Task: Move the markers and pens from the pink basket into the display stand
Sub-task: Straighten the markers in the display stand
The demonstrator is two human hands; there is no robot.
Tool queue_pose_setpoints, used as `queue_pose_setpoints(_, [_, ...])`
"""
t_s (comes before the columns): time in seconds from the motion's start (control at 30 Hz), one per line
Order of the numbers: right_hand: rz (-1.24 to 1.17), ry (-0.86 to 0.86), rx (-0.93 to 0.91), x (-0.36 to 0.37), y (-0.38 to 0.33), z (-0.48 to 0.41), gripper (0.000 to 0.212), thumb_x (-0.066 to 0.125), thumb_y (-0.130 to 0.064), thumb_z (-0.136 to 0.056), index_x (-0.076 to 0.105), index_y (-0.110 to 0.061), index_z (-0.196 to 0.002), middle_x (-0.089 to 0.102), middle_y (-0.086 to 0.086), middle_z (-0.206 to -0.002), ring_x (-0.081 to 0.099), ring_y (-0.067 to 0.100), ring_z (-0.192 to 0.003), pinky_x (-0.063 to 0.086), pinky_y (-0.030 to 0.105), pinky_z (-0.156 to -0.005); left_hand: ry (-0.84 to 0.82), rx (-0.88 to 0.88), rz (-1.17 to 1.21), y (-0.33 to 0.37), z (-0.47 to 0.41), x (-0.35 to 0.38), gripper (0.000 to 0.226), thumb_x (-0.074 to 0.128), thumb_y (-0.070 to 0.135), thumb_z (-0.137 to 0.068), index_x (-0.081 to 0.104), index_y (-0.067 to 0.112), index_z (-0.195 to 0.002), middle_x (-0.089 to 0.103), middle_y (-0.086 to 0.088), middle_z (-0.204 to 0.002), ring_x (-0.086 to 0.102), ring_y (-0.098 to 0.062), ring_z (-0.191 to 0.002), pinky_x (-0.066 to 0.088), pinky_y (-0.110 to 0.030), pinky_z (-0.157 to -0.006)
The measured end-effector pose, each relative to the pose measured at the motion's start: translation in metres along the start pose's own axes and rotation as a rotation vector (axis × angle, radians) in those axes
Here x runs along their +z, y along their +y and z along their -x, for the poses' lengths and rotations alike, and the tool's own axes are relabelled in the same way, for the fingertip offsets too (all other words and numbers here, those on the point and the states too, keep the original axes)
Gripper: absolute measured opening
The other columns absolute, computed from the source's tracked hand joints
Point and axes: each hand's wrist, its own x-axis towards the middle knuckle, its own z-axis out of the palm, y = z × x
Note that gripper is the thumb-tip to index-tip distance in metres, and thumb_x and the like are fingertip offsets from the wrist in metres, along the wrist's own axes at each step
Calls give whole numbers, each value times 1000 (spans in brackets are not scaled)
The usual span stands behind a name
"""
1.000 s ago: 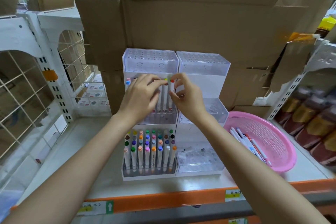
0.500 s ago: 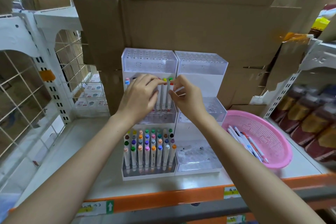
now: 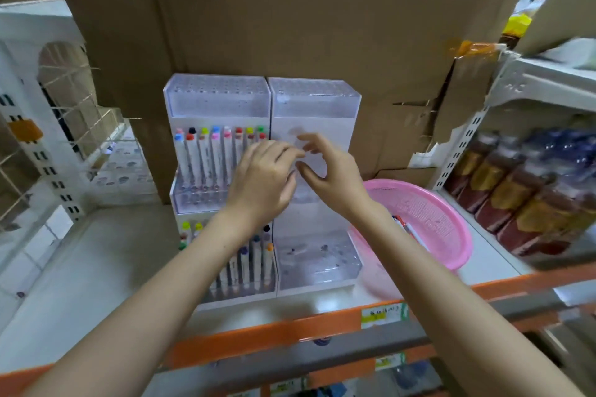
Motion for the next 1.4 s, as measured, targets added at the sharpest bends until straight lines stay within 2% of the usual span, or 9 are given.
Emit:
queue_pose_setpoints(0.2, [98,-38,115,-54,58,43,47,57,-27,-94,49,-19,-139,57,4,-130,58,17,-109,43,26,-95,-192,-16,58,64,-12,44,42,44,32,-79,65,12,-109,65,-7,-105,61,-30,-96,44,-36,-80])
queue_pose_setpoints(0.33, [188,-94,262,-84,100,73,49,50,-31,-95,44,-22,-143,49,2,-143,42,16,-133,37,34,-108,-230,30,92,109,-23,76,40,47,31,-77,67,13,-106,65,-7,-105,63,-29,-93,50,-37,-78])
queue_pose_setpoints(0.47, [258,-240,447,-99,141,101,55,56,-27,-92,39,-18,-144,49,8,-141,45,25,-129,40,43,-103,-256,67,67,153,-27,114,31,63,25,-73,67,12,-102,65,-6,-103,63,-27,-97,41,-47,-99])
queue_pose_setpoints(0.53, [286,-344,508,-101,159,114,56,58,-26,-91,38,-13,-143,49,14,-138,46,31,-127,40,41,-99,-384,61,67,172,-27,130,32,65,22,-76,64,14,-107,62,-6,-108,58,-27,-106,32,-45,-106])
queue_pose_setpoints(0.67, [332,-448,541,-102,180,122,53,59,-23,-91,41,-12,-140,50,19,-132,47,35,-121,38,37,-92,-699,-102,-4,179,-24,162,35,51,26,-89,52,17,-123,53,-6,-121,49,-27,-114,40,-37,-88])
queue_pose_setpoints(0.8, [346,-504,555,-95,195,111,53,57,-21,-91,39,-10,-140,50,18,-133,48,36,-121,42,39,-94,-767,-232,48,172,-24,186,39,48,21,-92,51,12,-129,56,-12,-123,52,-31,-113,46,-40,-82])
queue_pose_setpoints(0.93, [368,-596,572,-86,207,103,41,56,-17,-88,47,-11,-127,55,17,-121,54,35,-111,44,38,-85,-850,-176,-14,167,-28,199,38,46,26,-93,50,16,-130,53,-12,-125,49,-31,-114,44,-40,-82])
queue_pose_setpoints(1.17, [343,-541,596,-82,217,101,39,60,-17,-88,53,-9,-126,54,16,-122,53,34,-111,43,37,-88,-785,-209,30,168,-26,201,27,46,30,-94,62,14,-110,56,-11,-112,51,-29,-105,46,-39,-79])
queue_pose_setpoints(1.4, [178,-395,662,-88,215,104,41,61,-6,-82,61,-16,-122,67,10,-111,61,28,-100,46,31,-79,-817,-333,153,170,-26,196,18,61,23,-87,66,10,-99,51,-9,-105,56,-26,-92,49,-37,-75])
